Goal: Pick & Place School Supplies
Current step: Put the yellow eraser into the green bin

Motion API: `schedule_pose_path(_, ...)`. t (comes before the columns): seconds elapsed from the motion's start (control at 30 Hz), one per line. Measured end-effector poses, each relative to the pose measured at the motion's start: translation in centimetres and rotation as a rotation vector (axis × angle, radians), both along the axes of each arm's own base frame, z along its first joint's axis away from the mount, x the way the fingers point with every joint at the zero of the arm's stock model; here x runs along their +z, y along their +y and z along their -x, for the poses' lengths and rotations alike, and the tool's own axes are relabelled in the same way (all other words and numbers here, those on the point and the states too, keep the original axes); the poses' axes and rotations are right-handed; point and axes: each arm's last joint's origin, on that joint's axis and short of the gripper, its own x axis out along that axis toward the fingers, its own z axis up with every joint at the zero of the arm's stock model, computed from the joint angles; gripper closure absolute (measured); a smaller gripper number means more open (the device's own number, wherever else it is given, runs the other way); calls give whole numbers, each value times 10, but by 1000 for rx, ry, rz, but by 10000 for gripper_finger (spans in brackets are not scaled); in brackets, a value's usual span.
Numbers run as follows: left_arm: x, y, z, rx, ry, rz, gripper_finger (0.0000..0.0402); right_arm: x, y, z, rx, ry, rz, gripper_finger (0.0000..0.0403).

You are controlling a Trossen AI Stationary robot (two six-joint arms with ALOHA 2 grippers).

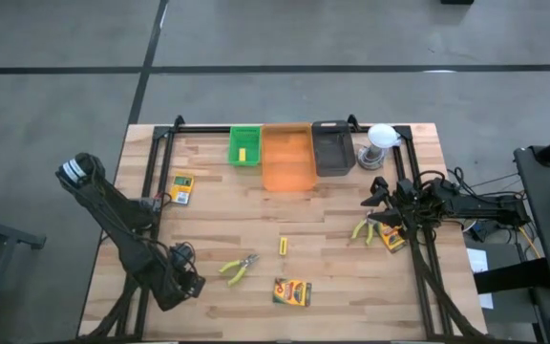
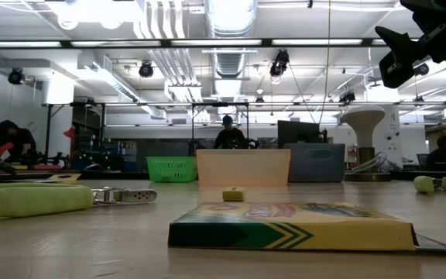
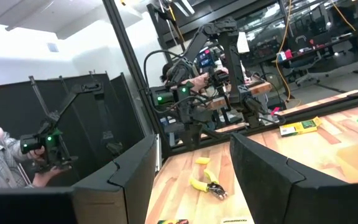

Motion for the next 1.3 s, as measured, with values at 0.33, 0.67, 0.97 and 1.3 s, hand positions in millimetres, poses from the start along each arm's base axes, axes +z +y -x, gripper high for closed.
schedule_pose_path(0.33, -17, 4, 4, 15, 37, 24, 223, 0, 0, 0, 0, -1, 0, 202)
schedule_pose_path(0.67, -41, 9, 8, 24, 11, 93, 222, 0, 0, 0, 0, 0, 0, 202)
schedule_pose_path(0.97, -43, 12, 10, 6, 41, 61, 222, 0, 0, 0, 0, -1, 0, 202)
schedule_pose_path(1.3, -44, 12, 10, -8, 37, 53, 222, 0, 0, 0, 0, -1, 0, 202)
